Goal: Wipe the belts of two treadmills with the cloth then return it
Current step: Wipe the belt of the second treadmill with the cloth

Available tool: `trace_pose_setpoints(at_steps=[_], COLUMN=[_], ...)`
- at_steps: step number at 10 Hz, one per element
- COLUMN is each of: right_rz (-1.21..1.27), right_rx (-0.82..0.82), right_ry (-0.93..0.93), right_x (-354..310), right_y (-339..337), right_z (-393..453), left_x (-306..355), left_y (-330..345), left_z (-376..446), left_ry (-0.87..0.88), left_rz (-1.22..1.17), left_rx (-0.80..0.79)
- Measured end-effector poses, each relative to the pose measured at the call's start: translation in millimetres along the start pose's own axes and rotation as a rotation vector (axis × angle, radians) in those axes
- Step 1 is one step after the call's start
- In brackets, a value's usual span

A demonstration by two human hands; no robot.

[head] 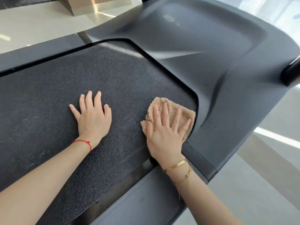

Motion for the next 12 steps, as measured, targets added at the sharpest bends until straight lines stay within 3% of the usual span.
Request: trace_pose_setpoints(at_steps=[2, 4, 6, 8, 9, 12], right_rz=[0.007, 0.067, 0.081, 0.121, 0.083, 0.042], right_rx=[-0.004, -0.048, -0.124, -0.179, -0.179, -0.114], right_ry=[0.099, 0.071, -0.145, -0.496, -0.556, -0.437], right_x=[26, 10, 0, -2, 1, -53], right_y=[-1, -4, -6, -4, -7, 8], right_z=[54, 109, 86, 31, 63, 194], left_x=[0, 0, -1, -5, -11, -35], left_y=[0, 1, 3, -2, -4, 5], left_z=[-1, 0, 3, 14, 25, 65], left_ry=[0.011, 0.015, 0.004, 0.024, 0.017, -0.070], left_rz=[0.000, 0.015, 0.006, 0.025, 0.037, 0.026], left_rx=[0.003, 0.010, 0.009, 0.023, 0.014, -0.026])
Point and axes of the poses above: each hand's wrist, its own z-axis towards the middle knuckle, its own y-axis out of the palm, x = y × z, the point moved 7 cm from there along z, towards the middle knuckle, and after that the axes turned 9 degrees about y, right-handed, at the moved point
